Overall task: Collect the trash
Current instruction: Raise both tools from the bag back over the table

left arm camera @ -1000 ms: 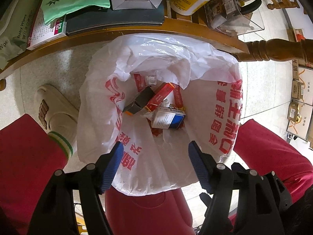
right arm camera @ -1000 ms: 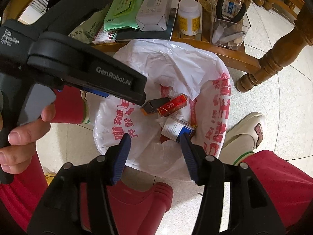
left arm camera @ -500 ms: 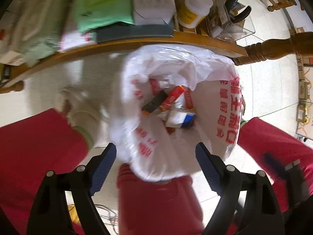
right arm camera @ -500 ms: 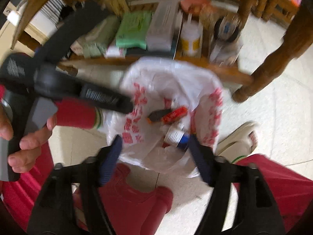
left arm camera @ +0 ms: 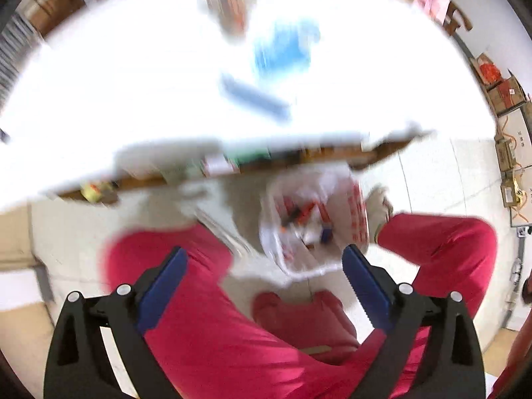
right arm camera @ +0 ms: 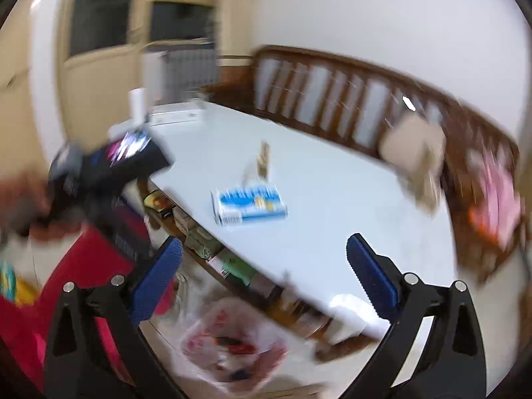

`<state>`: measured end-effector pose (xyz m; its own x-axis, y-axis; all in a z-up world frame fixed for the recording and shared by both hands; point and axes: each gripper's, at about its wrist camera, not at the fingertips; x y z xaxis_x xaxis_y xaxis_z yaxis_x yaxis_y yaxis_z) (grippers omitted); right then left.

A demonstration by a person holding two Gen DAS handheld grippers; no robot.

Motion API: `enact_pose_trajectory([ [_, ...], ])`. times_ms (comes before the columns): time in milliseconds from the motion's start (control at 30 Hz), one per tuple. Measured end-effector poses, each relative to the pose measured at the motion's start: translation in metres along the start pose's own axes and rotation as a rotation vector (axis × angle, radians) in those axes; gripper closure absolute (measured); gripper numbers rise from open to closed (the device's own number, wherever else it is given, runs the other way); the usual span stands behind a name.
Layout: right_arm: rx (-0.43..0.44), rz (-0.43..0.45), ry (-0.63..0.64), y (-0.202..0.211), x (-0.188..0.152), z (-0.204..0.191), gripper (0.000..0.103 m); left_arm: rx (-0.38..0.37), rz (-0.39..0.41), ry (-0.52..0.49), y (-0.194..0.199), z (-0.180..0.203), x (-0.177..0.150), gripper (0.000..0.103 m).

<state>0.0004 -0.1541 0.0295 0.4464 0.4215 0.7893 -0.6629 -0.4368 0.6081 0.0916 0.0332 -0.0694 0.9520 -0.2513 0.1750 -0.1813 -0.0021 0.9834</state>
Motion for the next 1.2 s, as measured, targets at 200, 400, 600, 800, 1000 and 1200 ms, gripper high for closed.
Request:
enact_pose_trajectory([
  [200, 0.139, 0.004, 0.254, 0.014, 0.073, 0.011, 0.006, 0.046, 0.114, -0.015, 0.092, -0.010, 0.063, 0.008],
  [400, 0.220, -0.020, 0.406, 0.013, 0.123, 0.028, 0.006, 0.033, 0.095, 0.043, 0.115, -0.017, 0.124, 0.008],
  [600, 0.337, -0.094, 0.507, -0.012, 0.151, 0.047, 0.006, 0.027, 0.032, 0.083, 0.090, -0.023, 0.159, 0.008],
  [800, 0.421, -0.163, 0.609, -0.037, 0.150, 0.045, 0.006, 0.017, -0.023, 0.122, 0.059, -0.036, 0.192, 0.008],
  [1000, 0.531, -0.228, 0.692, -0.068, 0.133, 0.034, 0.006, -0.023, -0.065, 0.175, 0.025, -0.049, 0.217, 0.008],
  [1200, 0.597, -0.333, 0.738, -0.118, 0.114, 0.027, 0.006, -0.062, -0.118, 0.212, -0.007, -0.053, 0.228, 0.008],
])
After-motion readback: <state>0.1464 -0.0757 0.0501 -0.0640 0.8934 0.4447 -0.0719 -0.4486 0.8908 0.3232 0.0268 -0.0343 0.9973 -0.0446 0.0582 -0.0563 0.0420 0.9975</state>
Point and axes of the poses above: each gripper's, at about its wrist camera, not at the fingertips, and y roughly against the way its jaws point, z to its right, x to its top, and after that the axes turned 4 degrees about x, right-handed
